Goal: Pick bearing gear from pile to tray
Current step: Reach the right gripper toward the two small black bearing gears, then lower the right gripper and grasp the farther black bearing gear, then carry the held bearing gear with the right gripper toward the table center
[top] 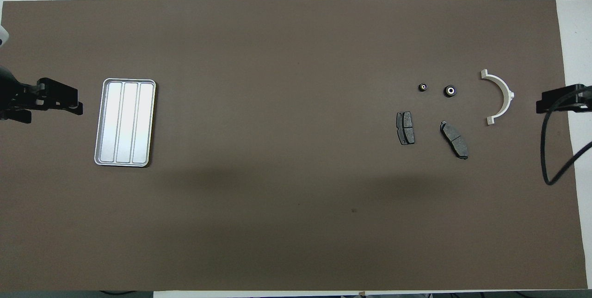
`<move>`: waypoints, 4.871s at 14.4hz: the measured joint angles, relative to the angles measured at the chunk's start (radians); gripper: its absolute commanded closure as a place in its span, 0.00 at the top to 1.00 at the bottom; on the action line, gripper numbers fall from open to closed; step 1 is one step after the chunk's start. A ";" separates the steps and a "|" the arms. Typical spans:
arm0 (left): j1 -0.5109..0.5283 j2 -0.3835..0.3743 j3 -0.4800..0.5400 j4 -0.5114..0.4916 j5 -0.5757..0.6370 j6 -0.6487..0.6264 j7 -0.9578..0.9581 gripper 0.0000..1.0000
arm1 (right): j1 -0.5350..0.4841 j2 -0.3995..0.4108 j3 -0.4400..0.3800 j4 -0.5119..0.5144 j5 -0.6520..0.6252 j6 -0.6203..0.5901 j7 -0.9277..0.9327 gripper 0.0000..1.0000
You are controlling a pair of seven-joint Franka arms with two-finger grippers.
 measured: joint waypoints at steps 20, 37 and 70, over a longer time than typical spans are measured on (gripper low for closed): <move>0.012 -0.019 -0.004 -0.001 0.000 -0.005 -0.001 1.00 | 0.043 0.621 0.027 0.142 0.001 0.509 0.034 0.96; 0.036 -0.060 0.002 -0.088 0.001 0.072 -0.034 1.00 | 0.001 0.558 0.034 0.029 0.001 0.441 -0.019 0.94; 0.035 -0.106 -0.016 -0.190 0.001 0.108 -0.065 1.00 | 0.002 0.546 0.036 -0.065 0.001 0.561 -0.019 0.04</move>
